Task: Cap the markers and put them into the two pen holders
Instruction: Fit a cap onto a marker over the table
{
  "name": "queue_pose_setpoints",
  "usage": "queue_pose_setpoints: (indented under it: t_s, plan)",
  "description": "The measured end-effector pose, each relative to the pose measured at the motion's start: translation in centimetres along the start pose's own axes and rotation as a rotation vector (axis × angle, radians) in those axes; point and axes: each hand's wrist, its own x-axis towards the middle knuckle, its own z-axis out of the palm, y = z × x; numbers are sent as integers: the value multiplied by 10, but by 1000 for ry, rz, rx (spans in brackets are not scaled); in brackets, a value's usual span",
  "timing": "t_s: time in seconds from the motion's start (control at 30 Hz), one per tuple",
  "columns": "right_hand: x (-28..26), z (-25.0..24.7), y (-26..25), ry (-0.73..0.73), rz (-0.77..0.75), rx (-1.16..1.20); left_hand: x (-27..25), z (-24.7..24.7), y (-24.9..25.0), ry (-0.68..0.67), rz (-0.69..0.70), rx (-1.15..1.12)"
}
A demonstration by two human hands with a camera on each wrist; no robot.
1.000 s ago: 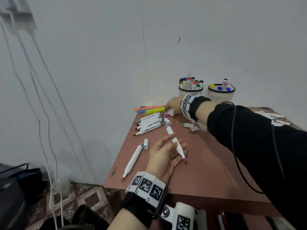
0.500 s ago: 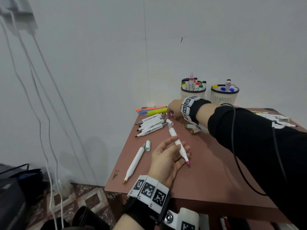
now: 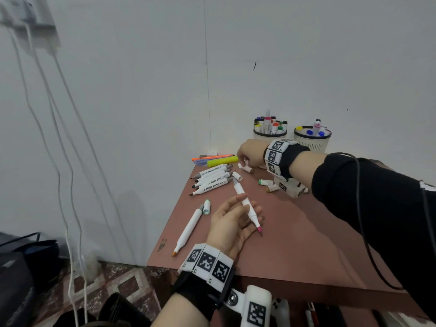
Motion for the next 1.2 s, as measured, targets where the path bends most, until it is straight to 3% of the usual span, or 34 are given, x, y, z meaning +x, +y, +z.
queue_pose_setpoints:
  t_s: [0.43,0.57,0.73,0.93,1.2]
  plan:
    - [-133,-20,-6,269,107,408,-14,8,0,-28,81,17]
    - [-179,-14,-19,354,190,704,-16,9,-3,-14,152,78]
    - [-223,1,-42,497,249,1291,-18,13,-14,20,342,241]
    - [-242,34,-62,642,292,1775,-17,13,-17,56,463,396]
    - [-229,71,-79,708,334,2072,-12,8,-19,84,488,389]
